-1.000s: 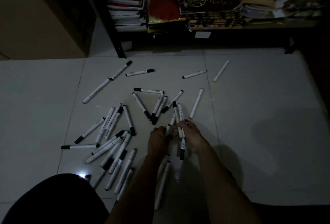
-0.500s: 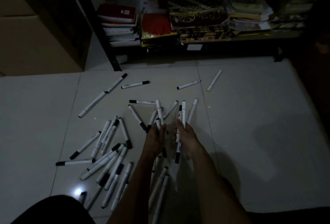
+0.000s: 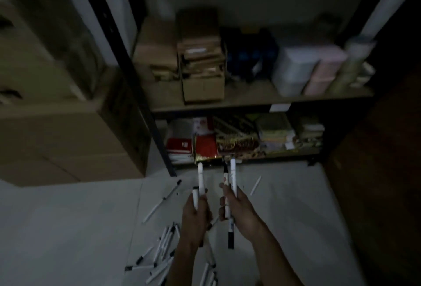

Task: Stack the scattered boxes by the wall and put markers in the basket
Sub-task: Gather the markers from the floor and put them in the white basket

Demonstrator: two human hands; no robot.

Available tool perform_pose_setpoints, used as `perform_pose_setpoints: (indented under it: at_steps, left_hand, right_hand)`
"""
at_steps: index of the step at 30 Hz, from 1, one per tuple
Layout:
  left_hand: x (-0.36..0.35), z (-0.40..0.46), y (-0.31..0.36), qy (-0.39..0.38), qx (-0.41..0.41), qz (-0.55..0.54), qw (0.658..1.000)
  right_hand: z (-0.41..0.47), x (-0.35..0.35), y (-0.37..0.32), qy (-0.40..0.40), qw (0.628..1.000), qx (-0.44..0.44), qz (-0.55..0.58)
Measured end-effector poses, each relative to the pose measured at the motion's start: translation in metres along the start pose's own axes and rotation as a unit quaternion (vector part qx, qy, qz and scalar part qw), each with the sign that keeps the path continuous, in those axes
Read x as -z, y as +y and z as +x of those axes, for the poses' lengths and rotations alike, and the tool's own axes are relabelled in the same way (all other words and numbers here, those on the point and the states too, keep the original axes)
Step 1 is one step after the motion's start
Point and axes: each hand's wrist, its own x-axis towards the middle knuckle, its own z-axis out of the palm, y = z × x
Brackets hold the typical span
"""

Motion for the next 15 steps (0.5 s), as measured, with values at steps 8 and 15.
perform_pose_setpoints:
  at_steps: [8,15]
  left_hand:
    - [0.039,-0.048,0.210,-0.020,0.043,-0.050,0.998]
    - [0.064,-0.070,0.319,-0.003,0.025,-0.058,0.998]
  right_hand:
    - [-0.114,-0.067,-0.200,0.021,1.000,0.005,-0.008]
    - [-0.175,-0.112,-0.292,-0.010,0.999,0.050,0.011]
